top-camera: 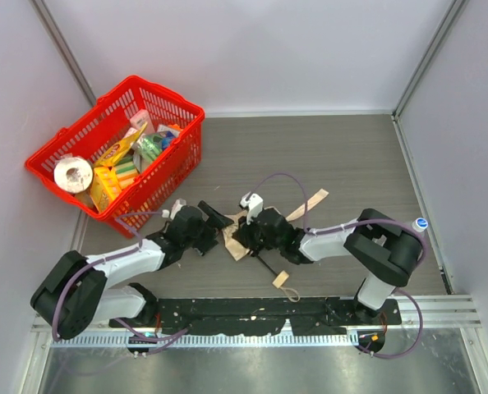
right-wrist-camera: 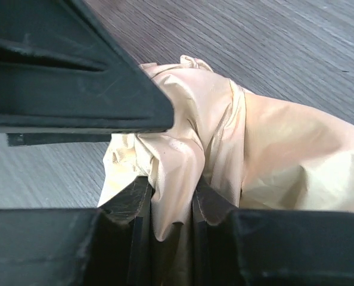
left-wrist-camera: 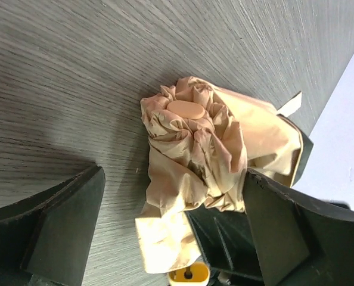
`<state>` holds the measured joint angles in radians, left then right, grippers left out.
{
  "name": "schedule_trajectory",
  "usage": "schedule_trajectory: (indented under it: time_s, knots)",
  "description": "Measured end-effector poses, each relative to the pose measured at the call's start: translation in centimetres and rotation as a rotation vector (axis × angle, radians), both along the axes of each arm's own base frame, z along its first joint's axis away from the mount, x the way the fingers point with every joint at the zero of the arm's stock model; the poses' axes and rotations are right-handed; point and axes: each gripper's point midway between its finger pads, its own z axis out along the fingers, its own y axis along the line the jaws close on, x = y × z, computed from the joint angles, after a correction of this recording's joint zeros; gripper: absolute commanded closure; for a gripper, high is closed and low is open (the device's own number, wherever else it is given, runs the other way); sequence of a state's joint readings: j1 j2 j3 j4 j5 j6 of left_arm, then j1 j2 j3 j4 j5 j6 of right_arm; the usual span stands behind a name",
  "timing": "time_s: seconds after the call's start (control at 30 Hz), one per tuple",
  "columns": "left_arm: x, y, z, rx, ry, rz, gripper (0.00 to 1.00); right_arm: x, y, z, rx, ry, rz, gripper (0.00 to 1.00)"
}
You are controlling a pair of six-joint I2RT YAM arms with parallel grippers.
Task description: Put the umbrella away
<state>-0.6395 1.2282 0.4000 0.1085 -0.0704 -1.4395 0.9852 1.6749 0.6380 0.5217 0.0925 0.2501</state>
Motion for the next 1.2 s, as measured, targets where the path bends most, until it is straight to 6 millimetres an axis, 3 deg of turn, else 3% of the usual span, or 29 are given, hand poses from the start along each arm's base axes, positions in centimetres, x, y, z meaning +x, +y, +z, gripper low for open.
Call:
schedule_trajectory:
  time_s: [0.33,0.43,0.6,0.7,0.73,0.83,0.9,1.0,1.2]
  knots:
    - [0.2,-0.6,-0.1,0.006,-0.015,-0.039,0.01,-0.4,1.1,0.6,0.39,0.263,0.22,0.99]
    - [1.0,-1.7,-0.1,-0.018,-0.022,-0.041,0.1,-0.9,1.4,0.7,0.458,0.329,0.267,0.99]
    - [1.7,-2.4,-1.2,-0.034,0.001,-0.031,0.56,-0.5,1.2,1.0,0.516,0.369,0.261,0.99]
    - [1.9,-2.5,-1.4,-0.052,0.002,-0.012,0.77,-0.4,1.1,0.8,0.52,0.384,0.252,0.99]
    - [1.9,-2.4,-1.4,-0.062,-0.002,-0.004,0.86,-0.4,1.1,0.8,0.516,0.384,0.254,0.95]
    - [1.8,-2.2,-1.5,-0.074,-0.011,0.01,1.0,-0.4,1.2,0.8,0.489,0.386,0.264,0.81]
    - [1.8,-2.1,-1.4,-0.08,-0.018,0.012,1.0,-0.4,1.2,0.9,0.452,0.382,0.267,0.69]
    - [1.6,-2.1,-1.4,-0.083,-0.022,0.008,1.0,-0.6,1.2,1.0,0.375,0.373,0.259,0.37]
    - [1.1,-1.7,-1.6,-0.06,-0.018,-0.001,1.0,-2.4,1.9,3.1,0.128,0.285,0.232,0.27]
